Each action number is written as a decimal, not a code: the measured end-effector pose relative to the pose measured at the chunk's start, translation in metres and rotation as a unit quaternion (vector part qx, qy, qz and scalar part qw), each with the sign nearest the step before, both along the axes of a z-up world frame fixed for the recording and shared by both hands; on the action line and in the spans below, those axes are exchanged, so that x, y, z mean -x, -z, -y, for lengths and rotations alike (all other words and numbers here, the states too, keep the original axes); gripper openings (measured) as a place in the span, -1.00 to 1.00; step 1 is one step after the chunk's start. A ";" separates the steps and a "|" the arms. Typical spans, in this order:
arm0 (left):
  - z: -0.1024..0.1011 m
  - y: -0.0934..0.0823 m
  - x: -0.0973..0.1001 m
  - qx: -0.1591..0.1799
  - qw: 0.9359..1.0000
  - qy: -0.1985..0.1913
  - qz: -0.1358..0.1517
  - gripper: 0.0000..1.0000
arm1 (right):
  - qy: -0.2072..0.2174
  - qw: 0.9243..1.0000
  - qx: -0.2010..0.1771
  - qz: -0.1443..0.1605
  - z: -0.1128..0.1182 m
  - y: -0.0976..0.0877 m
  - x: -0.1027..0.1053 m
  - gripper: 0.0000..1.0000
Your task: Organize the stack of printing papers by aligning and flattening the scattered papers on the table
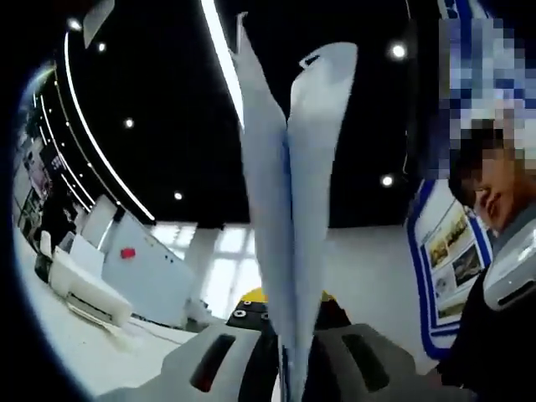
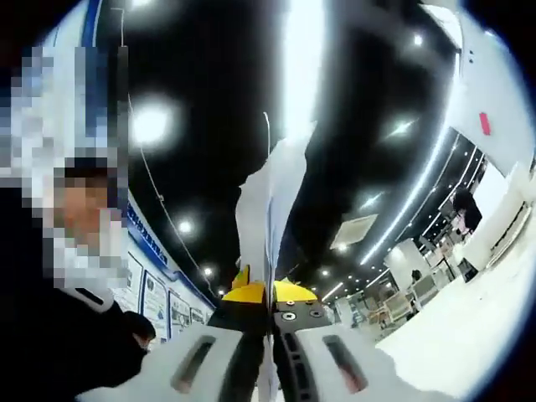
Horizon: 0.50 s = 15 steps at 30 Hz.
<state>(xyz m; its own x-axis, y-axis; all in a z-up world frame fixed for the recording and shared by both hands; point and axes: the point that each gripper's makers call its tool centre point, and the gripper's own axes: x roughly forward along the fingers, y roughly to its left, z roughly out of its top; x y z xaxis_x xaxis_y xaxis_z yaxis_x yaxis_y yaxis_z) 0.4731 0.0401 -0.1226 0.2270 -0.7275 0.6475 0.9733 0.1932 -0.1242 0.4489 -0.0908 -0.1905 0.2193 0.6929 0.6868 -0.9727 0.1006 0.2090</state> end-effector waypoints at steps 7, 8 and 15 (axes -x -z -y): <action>-0.009 0.013 -0.002 -0.020 0.999 -0.025 0.011 -0.82 | 0.050 0.997 0.051 0.035 0.021 -0.019 0.007 -1.00; -0.012 0.013 -0.003 -0.019 0.999 -0.028 0.012 -0.81 | 0.055 0.996 0.057 0.037 0.028 -0.020 0.003 -1.00; -0.020 0.013 0.001 -0.043 0.999 -0.022 0.020 -0.66 | 0.075 0.989 0.119 0.045 0.048 -0.020 -0.007 -1.00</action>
